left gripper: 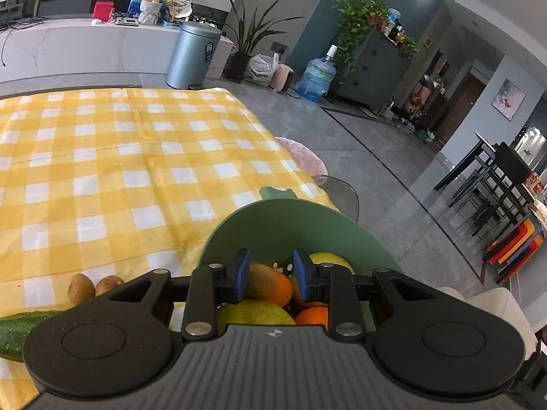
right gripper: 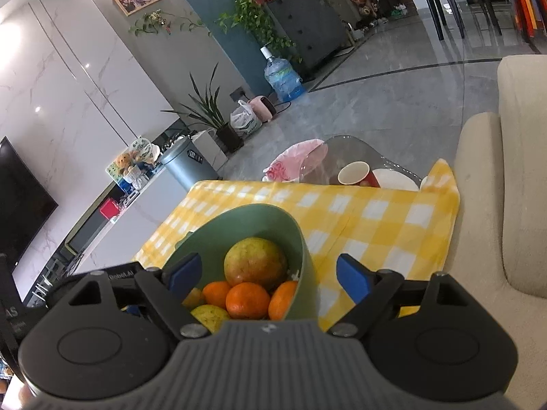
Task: Organize fruits
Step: 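Open the left tool over the green bowl, releasing its kiwi, then withdraw both tools from the green bowl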
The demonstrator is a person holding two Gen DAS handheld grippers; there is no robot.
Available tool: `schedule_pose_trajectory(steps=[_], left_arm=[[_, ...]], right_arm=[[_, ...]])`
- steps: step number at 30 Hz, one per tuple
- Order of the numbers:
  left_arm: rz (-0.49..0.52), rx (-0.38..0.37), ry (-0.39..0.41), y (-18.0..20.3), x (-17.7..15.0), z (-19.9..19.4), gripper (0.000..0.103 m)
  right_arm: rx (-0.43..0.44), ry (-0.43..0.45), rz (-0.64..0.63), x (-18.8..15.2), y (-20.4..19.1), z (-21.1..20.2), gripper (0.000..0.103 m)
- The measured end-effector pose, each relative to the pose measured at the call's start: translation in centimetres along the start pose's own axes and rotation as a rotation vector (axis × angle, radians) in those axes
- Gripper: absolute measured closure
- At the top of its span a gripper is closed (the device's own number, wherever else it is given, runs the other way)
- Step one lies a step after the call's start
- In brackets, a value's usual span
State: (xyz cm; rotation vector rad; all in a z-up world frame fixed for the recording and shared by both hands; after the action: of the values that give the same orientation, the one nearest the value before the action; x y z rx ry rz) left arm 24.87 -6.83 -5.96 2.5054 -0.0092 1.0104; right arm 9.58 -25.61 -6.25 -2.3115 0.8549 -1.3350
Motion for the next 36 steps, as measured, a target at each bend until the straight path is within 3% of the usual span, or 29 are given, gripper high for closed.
schedule_pose_trajectory(steps=[1, 5, 10, 15, 21, 29, 36], left_arm=[[-0.007, 0.002, -0.001, -0.1, 0.2, -0.1, 0.057], [-0.027, 0.016, 0.027, -0.2, 0.6, -1.4, 0.049], [-0.058, 0.022, 0.05, -0.8, 1.3, -3.7, 0.029], [-0.082, 0.035, 0.021, -1.5, 1.4, -5.8, 0.021], [-0.068, 0.093, 0.029, -2.5, 0.3, -9.7, 0.019], [-0.041, 0.142, 0.039, -4.0, -1.5, -14.6, 0.019], [-0.062, 0.223, 0.032, -6.3, -3.7, -17.1, 0.02]], right_arm=[[0.002, 0.004, -0.001, 0.0, -0.1, -0.1, 0.019], [0.002, 0.009, -0.01, -0.1, -0.3, -0.3, 0.019], [-0.005, 0.013, -0.008, -0.1, -0.1, -0.5, 0.019], [-0.021, 0.02, -0.01, 0.2, -0.4, -0.8, 0.014], [-0.018, 0.036, 0.003, 0.5, -0.9, -1.7, 0.011], [0.066, 0.01, 0.029, 1.3, -2.3, -3.3, 0.009], [0.192, -0.102, -0.103, 0.2, -7.1, -4.3, 0.012]])
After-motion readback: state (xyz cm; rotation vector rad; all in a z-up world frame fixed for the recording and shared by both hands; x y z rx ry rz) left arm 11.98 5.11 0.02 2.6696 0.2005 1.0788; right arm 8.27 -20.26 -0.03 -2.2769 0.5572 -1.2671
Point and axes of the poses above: each gripper's, at about its wrist camera, not at the fingertips, and z roughly the way its jaws point, y to its right, x to its top, the point moved 3 cm from there along z, roughly the way its jaws point, and after that the axes turned 1 degree about x, right-handed, at the moved point
